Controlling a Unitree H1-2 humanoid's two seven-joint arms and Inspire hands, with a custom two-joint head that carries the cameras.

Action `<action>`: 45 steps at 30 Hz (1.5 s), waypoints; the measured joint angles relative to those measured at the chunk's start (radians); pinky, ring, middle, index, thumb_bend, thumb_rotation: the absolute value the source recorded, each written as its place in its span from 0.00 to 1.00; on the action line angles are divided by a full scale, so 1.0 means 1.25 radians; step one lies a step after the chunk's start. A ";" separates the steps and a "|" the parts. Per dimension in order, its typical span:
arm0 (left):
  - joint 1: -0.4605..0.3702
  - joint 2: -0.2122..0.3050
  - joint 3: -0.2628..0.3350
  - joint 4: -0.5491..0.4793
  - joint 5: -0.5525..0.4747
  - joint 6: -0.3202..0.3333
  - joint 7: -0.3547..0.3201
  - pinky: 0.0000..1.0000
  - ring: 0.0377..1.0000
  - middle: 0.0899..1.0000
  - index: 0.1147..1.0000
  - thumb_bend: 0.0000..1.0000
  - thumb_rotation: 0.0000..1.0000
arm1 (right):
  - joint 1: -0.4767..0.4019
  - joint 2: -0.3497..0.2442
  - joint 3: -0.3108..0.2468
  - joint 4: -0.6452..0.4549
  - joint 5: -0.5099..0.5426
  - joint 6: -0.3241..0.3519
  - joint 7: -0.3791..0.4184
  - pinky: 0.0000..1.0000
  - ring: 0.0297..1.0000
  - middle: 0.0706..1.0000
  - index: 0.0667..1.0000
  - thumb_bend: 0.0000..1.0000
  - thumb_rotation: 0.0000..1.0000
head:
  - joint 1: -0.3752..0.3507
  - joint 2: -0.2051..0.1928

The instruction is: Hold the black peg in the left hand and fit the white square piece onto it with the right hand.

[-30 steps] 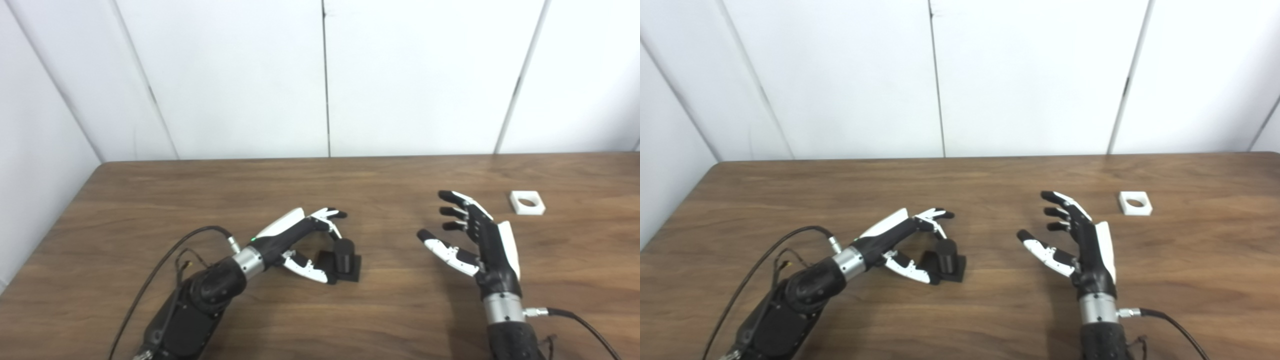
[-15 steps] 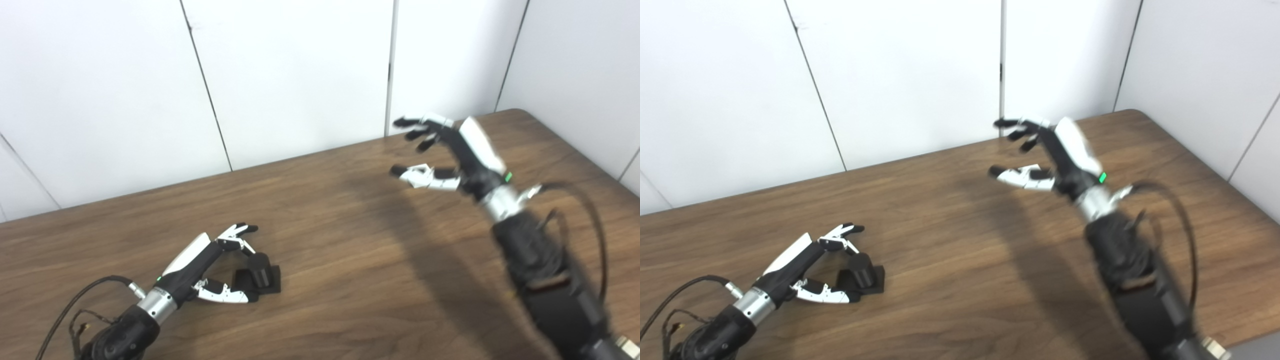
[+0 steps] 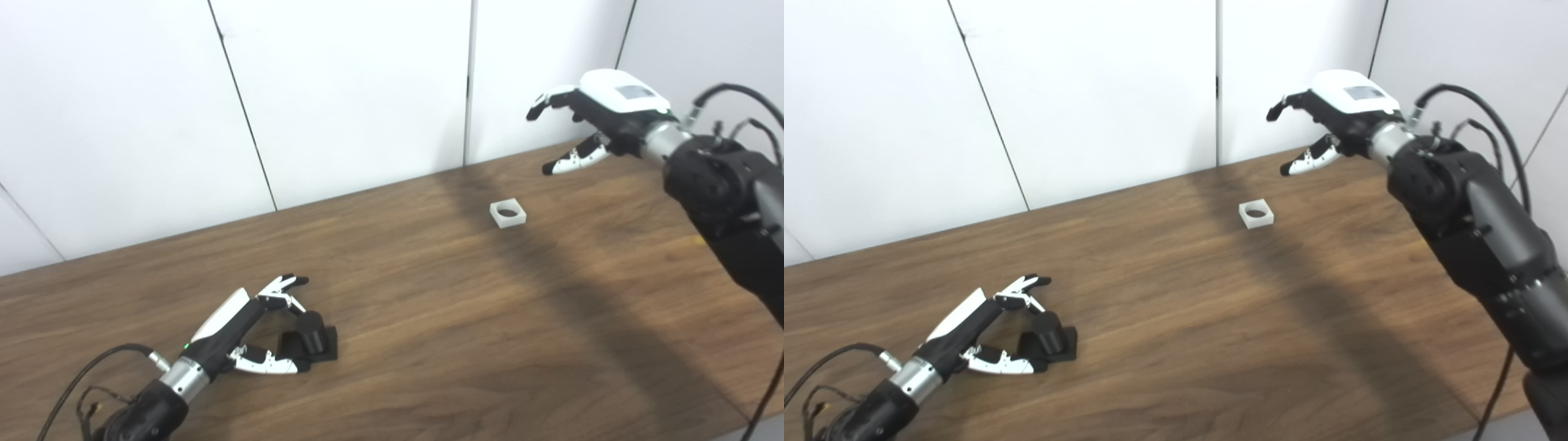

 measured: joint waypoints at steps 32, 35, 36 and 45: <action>-0.004 -0.002 0.001 0.027 -0.004 -0.029 0.016 0.93 1.00 0.94 0.43 0.52 0.07 | -0.200 0.090 0.199 0.379 -0.063 -0.029 0.144 1.00 1.00 0.97 0.83 0.84 0.36 | 0.037 -0.021; -0.004 -0.002 0.001 0.027 -0.004 -0.029 0.016 0.93 1.00 0.94 0.43 0.52 0.07 | -0.200 0.095 0.195 0.381 -0.058 -0.024 0.144 1.00 1.00 0.96 0.83 0.84 0.34 | 0.038 -0.021; -0.004 -0.002 0.001 0.027 -0.004 -0.028 0.016 0.93 1.00 0.94 0.43 0.52 0.07 | -0.200 0.096 0.195 0.383 -0.057 -0.022 0.144 1.00 1.00 0.97 0.83 0.84 0.34 | 0.039 -0.020; -0.004 -0.002 0.001 0.027 -0.004 -0.028 0.016 0.93 1.00 0.94 0.43 0.52 0.07 | -0.200 0.101 0.195 0.423 -0.052 -0.020 0.142 1.00 1.00 0.96 0.84 0.85 0.31 | 0.038 -0.015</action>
